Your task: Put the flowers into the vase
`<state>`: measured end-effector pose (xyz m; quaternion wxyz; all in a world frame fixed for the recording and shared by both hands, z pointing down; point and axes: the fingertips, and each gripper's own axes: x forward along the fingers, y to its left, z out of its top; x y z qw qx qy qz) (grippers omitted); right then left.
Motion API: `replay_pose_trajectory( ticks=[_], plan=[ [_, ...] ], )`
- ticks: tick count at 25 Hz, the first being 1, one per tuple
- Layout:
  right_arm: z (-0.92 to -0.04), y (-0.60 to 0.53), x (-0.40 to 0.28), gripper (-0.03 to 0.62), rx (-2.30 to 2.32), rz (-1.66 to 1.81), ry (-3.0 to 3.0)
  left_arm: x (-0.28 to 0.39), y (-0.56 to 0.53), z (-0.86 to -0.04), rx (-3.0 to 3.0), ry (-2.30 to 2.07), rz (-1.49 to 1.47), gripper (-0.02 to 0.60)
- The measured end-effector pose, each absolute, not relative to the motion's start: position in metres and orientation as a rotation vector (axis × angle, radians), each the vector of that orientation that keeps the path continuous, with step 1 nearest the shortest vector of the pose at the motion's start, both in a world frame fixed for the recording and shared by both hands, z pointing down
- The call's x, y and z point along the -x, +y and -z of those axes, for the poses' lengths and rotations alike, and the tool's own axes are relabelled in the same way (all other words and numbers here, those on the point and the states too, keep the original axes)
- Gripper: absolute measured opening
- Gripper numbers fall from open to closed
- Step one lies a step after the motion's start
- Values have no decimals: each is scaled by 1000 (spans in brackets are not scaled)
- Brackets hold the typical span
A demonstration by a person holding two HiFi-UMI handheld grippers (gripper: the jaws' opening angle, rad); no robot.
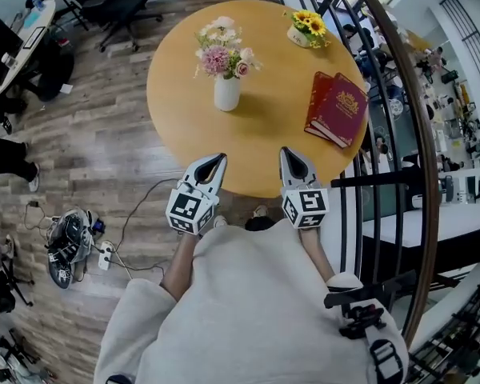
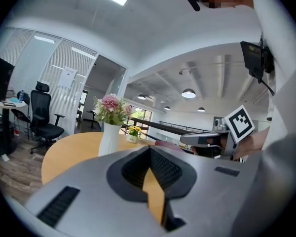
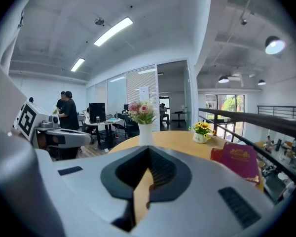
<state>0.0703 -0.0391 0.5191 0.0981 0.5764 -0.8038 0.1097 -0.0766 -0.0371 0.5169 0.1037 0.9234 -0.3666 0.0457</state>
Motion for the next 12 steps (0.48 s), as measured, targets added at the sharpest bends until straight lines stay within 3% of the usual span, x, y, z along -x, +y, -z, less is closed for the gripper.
replay_pose_trajectory(
  ticks=[12],
  plan=[
    [-529,-35,-111,8,-1720,-283,-2369,48,-40,-510,-2734,-1119,-161,7]
  ],
)
